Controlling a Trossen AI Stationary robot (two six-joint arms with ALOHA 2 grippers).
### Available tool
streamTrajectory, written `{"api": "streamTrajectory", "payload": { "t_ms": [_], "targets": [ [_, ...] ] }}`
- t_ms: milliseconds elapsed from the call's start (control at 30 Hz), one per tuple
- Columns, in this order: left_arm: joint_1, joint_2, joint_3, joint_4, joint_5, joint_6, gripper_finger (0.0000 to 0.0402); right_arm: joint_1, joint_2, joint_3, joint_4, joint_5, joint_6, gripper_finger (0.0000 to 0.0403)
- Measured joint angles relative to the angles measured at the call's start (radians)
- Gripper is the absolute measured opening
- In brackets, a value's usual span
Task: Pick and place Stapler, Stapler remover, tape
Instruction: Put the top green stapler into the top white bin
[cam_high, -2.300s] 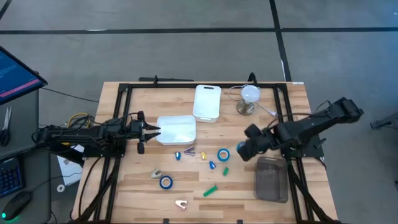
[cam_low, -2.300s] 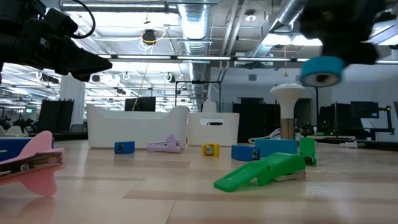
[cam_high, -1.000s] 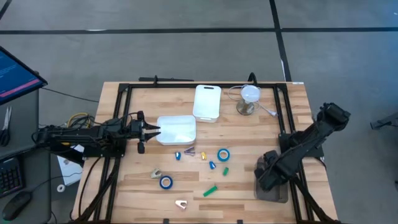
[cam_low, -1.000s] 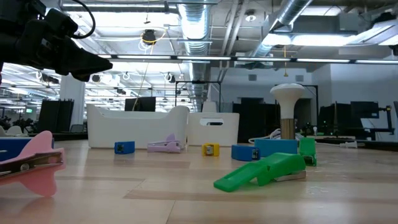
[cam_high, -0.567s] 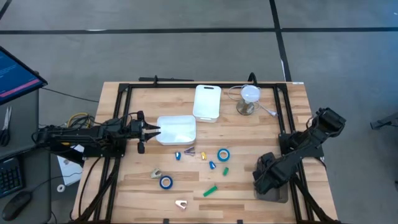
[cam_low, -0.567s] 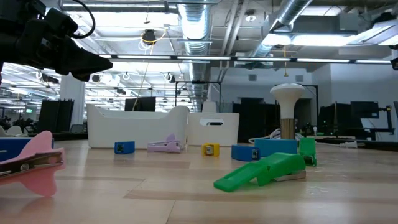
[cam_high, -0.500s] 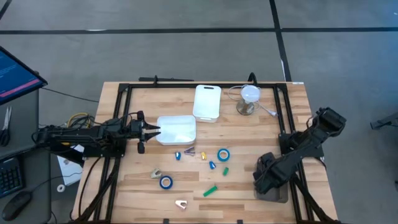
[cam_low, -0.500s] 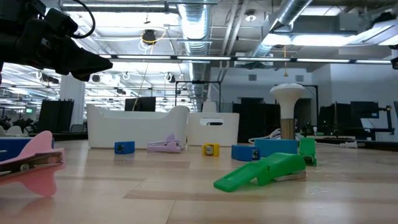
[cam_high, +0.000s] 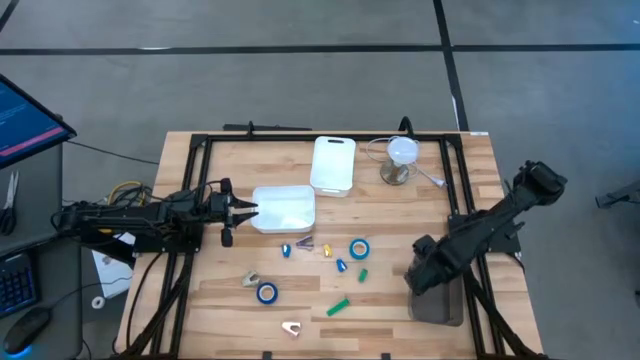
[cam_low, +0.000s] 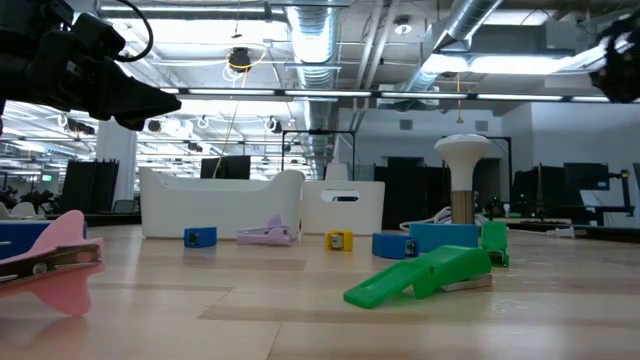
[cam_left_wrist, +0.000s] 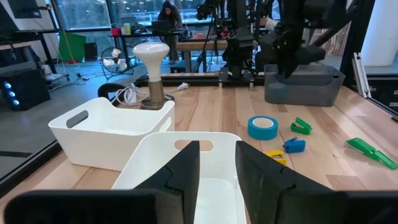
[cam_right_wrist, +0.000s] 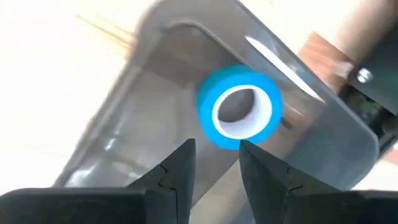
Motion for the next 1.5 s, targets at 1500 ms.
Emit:
{"api": "streamTrajectory", "payload": {
  "t_ms": [1500],
  "targets": [
    [0.0,0.032,-0.001,0.01,0.0,-0.003,0.0095,-0.458,0.012,0.1,0.702,0.178,-2.045,0.0093]
  ]
}}
